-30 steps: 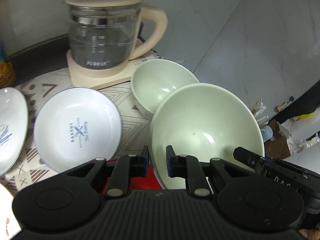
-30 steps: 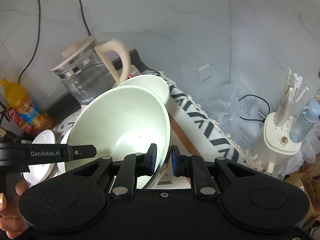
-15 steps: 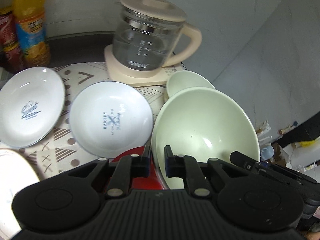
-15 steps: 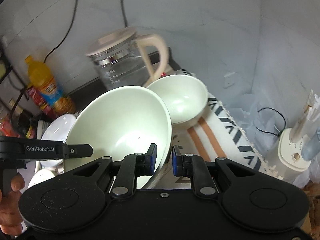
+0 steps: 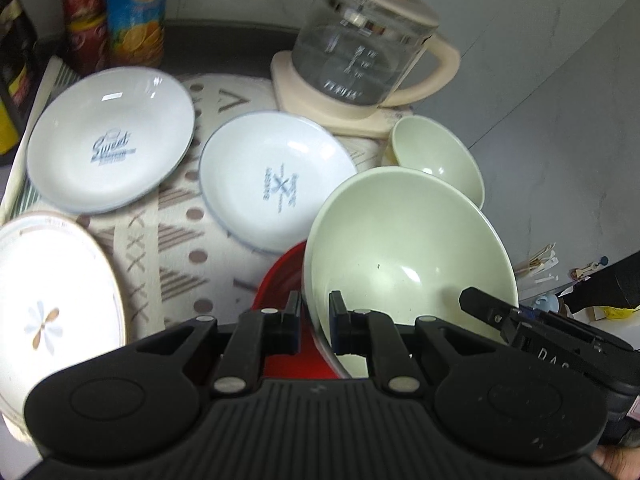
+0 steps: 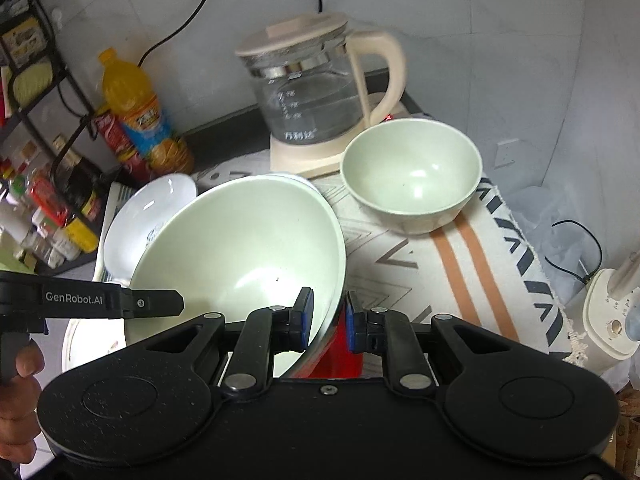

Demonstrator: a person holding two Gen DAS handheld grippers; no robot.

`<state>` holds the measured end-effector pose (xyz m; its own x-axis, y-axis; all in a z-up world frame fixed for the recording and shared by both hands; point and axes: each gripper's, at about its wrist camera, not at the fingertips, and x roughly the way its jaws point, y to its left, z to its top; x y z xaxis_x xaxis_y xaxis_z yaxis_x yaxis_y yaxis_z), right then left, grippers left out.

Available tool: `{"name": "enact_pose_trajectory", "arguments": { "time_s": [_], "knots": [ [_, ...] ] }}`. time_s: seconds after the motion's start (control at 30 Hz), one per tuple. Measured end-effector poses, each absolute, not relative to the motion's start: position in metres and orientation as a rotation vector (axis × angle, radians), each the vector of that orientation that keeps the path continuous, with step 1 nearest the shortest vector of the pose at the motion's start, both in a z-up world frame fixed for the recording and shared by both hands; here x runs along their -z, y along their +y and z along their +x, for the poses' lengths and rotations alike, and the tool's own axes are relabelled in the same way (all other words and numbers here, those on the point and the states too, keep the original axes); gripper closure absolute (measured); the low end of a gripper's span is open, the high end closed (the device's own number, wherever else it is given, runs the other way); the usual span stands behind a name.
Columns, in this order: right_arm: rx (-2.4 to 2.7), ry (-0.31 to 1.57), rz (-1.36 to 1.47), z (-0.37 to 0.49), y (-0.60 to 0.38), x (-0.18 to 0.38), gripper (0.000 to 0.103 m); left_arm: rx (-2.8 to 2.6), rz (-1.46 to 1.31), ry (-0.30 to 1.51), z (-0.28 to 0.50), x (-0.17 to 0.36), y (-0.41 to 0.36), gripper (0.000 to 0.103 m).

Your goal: Organize plates and bowls

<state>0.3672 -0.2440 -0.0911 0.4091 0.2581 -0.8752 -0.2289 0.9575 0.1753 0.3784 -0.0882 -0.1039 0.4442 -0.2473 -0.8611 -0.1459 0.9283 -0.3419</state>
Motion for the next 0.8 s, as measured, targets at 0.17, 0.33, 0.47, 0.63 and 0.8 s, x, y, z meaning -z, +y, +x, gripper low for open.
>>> {"name": "enact_pose_trajectory", "arguments": {
  "time_s": [0.17, 0.33, 0.47, 0.63, 0.8],
  "knots": [
    [-0.326, 1.132, 0.019, 0.365, -0.239, 0.098, 0.086, 0.049, -0.403, 1.165, 0.370, 0.116, -0.087, 0.091],
    [-0.328, 1.138, -0.003, 0.364, -0.236, 0.105, 0.088, 0.041, -0.408, 1.209, 0.365, 0.129, -0.088, 0.091],
    [-0.322, 1.150, -0.028, 0.363, -0.232, 0.112, 0.089, 0.035, -0.414, 1.230, 0.364, 0.138, -0.088, 0.091],
    [-0.312, 1.167, -0.032, 0.364, -0.233, 0.119, 0.091, 0.034, -0.432, 1.244, 0.365, 0.142, -0.086, 0.090],
    [-0.286, 1.162, -0.032, 0.365, -0.234, 0.125, 0.094, 0.028, -0.450, 1.252, 0.368, 0.141, -0.086, 0.089]
  ]
}}
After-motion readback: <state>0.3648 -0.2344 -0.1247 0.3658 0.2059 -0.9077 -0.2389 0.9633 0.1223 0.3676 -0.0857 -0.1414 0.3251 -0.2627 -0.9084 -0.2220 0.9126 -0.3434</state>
